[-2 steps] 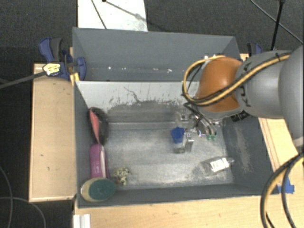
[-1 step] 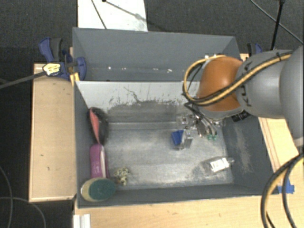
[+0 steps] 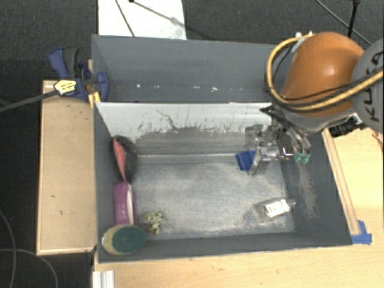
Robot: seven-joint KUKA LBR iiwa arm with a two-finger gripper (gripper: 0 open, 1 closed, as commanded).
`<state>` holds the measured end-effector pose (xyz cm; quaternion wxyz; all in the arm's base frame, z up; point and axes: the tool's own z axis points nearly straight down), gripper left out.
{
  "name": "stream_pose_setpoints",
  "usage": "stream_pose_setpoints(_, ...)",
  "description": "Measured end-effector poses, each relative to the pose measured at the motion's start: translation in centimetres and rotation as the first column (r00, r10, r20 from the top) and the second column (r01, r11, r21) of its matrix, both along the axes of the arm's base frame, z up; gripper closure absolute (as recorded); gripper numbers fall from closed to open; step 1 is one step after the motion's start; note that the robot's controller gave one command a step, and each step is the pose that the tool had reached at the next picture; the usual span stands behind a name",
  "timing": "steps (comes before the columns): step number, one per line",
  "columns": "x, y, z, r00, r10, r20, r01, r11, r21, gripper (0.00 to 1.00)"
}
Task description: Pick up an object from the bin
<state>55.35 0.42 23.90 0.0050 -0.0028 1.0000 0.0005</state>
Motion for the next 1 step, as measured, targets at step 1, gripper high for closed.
stream_pose_setpoints(1, 2.21, 1.15, -1.07, 0.993, 0.121, -0.004, -0.121, 0.993, -0.001, 1.00)
